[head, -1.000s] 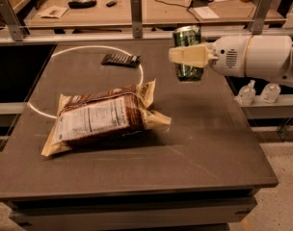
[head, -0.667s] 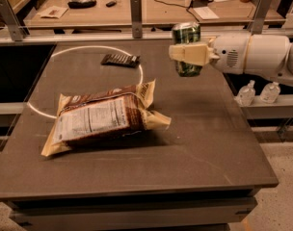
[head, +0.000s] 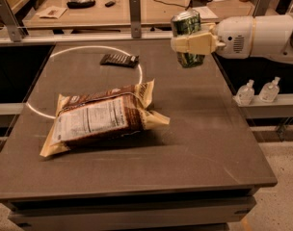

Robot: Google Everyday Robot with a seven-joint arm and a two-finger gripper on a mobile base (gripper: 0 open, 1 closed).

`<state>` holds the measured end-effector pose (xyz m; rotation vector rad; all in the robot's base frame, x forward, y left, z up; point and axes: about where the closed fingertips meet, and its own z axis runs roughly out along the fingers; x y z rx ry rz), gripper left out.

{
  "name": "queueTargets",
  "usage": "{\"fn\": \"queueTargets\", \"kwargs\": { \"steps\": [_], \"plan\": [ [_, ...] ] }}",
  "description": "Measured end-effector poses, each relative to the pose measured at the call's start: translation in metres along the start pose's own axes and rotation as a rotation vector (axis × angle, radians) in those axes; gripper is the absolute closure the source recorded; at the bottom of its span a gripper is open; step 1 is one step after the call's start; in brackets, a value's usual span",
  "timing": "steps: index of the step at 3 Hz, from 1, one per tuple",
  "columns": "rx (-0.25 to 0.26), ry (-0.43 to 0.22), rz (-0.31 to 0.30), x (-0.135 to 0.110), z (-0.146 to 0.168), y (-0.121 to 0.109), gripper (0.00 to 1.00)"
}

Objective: Knock green can over

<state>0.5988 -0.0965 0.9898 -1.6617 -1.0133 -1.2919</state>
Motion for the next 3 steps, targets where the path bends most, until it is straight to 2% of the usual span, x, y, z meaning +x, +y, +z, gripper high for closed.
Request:
{"fn": "queueTargets", "kwargs": {
  "steps": [1,2,3],
  "plan": [
    [-0.011,-0.017,-0.016,-0.022,0.009,0.006,1.00],
    [0.037,0.028,-0.077,-0.043,0.016,0.007,1.00],
    [0.079,0.081,-0.171,-0.059,0.022,0.009,1.00]
  ]
}}
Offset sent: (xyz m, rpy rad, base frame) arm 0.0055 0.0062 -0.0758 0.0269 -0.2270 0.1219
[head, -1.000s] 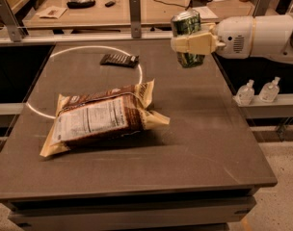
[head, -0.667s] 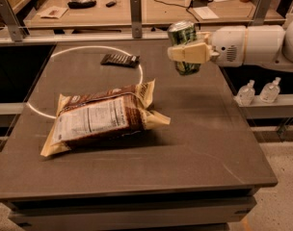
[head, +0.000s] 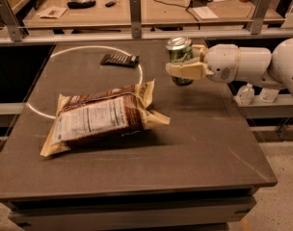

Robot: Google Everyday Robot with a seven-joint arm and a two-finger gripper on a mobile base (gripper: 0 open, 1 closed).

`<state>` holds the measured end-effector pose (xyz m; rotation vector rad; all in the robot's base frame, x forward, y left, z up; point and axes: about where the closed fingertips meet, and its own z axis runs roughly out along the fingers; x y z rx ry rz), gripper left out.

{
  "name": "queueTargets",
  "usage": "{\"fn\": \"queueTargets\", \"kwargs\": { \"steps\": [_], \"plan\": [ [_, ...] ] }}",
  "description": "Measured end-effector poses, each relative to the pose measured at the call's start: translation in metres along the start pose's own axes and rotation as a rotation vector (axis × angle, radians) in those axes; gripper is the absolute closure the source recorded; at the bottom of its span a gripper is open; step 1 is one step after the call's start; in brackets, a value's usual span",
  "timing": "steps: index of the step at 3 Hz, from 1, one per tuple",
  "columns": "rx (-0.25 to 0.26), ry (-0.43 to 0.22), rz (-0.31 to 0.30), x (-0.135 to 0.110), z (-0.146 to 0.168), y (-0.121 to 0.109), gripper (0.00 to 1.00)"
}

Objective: Knock green can over

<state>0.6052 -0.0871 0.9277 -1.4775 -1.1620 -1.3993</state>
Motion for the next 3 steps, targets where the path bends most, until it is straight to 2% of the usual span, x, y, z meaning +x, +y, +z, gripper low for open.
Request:
{"fn": "queueTargets", "kwargs": {
  "steps": [1,2,3],
  "plan": [
    [0.041,0.027,-0.056,-0.012,0.001,0.002,1.00],
    [0.091,0.006,-0.078,-0.024,0.002,-0.002,1.00],
    [0.112,-0.006,-0.084,-0.034,0.004,-0.006,1.00]
  ]
}}
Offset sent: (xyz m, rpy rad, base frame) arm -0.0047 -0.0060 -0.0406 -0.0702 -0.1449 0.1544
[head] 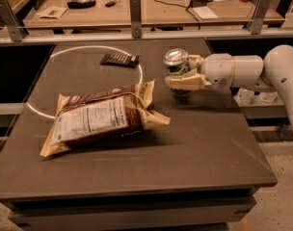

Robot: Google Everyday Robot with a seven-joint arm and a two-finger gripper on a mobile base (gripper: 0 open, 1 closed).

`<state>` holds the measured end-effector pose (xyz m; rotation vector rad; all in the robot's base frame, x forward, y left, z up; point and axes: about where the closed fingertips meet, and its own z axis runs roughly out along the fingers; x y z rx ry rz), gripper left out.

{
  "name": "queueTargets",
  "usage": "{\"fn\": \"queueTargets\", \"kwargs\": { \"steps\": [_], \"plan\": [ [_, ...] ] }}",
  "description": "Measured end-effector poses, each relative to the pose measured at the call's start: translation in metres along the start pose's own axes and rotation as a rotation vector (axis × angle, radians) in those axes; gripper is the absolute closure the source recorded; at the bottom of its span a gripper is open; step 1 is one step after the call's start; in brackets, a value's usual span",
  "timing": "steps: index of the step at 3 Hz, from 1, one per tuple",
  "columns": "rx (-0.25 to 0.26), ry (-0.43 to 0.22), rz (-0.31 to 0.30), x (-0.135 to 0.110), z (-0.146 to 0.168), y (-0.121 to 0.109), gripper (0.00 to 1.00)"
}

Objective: Knock green can over

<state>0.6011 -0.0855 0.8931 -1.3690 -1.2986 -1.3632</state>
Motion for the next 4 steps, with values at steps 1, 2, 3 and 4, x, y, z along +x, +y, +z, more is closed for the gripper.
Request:
{"fn": "queueTargets", "kwargs": {
  "steps": [1,2,3,4],
  "plan": [
    [0.010,0.002,0.012,-0.0094,0.0024,-0.0060,1.00],
    [0.012,-0.003,0.020,-0.0149,0.0036,-0.0128,0.96],
    [0.014,-0.012,0.018,-0.0160,0.0033,-0.0155,0.73],
    [0.008,-0.029,0.008,-0.0157,-0.0013,-0.0146,0.50]
  ]
}}
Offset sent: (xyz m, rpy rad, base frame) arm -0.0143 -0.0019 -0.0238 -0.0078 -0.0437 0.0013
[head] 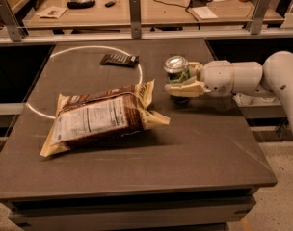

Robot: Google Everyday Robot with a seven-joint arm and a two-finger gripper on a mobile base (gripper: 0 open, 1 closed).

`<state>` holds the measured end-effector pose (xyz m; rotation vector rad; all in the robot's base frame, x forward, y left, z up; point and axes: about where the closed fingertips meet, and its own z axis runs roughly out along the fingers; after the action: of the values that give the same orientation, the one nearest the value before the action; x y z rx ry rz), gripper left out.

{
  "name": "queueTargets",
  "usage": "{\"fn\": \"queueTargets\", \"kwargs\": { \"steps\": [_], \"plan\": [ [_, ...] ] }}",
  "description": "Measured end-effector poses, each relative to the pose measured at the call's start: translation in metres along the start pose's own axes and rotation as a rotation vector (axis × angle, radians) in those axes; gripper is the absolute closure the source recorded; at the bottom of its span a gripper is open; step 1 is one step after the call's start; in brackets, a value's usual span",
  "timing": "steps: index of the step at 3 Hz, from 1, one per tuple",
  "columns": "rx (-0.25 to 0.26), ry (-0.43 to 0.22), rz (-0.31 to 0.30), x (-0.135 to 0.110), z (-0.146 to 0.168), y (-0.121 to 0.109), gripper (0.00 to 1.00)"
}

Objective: Knock green can over

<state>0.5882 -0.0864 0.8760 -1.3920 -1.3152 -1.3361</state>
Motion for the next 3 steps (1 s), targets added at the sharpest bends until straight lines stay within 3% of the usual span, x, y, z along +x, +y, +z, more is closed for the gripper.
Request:
{"fn": "queueTargets", "kwargs": {
  "steps": [2,3],
  "plan": [
    [-0.007,-0.019,0.005,0.002,-0.011,0.002,0.03],
    [-0.017,-0.036,0.031,0.003,-0.027,-0.002,0.00]
  ]
}}
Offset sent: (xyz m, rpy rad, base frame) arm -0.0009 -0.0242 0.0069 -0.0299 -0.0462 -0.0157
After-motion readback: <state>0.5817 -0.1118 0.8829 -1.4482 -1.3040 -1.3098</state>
